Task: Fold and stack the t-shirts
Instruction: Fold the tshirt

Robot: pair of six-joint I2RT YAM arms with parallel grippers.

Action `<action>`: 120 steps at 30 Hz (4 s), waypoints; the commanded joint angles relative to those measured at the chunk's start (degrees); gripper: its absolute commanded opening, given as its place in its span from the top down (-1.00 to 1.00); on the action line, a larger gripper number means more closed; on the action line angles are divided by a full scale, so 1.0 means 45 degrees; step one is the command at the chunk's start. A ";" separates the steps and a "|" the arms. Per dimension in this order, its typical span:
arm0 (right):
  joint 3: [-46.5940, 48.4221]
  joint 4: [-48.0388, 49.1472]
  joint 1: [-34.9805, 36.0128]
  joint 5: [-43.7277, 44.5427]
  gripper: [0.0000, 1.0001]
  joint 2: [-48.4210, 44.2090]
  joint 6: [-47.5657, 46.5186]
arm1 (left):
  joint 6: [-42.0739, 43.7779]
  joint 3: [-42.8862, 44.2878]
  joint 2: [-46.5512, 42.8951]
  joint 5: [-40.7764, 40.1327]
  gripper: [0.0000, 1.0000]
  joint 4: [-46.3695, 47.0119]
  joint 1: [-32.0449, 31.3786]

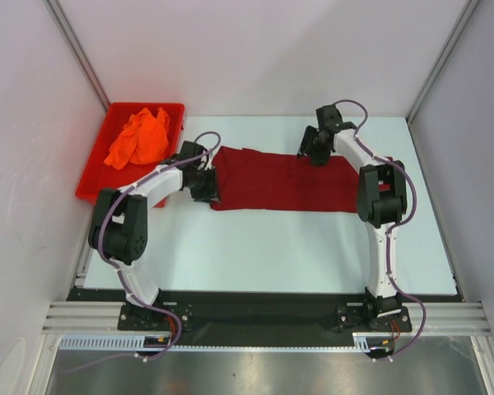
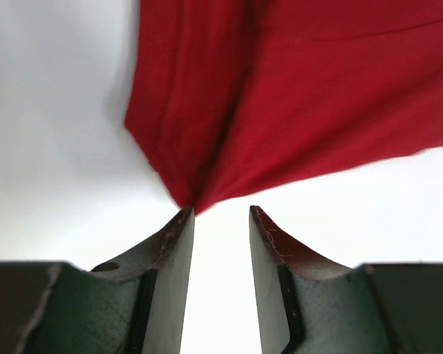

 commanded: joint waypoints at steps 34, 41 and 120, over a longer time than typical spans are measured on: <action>-0.1444 -0.3034 -0.1731 0.3666 -0.53 -0.1641 -0.4693 | -0.5635 0.5186 0.3097 -0.4101 0.29 -0.2386 -0.2863; -0.1151 -0.3032 -0.1965 0.3626 -0.54 -0.0802 -0.4831 | -0.5538 0.5616 0.3879 -0.4315 0.30 -0.2699 -0.2688; -0.7580 -0.2485 0.8073 -0.0514 -0.53 -0.5097 0.2924 | 0.0343 1.4679 0.9603 0.2618 -0.01 -0.0551 0.1023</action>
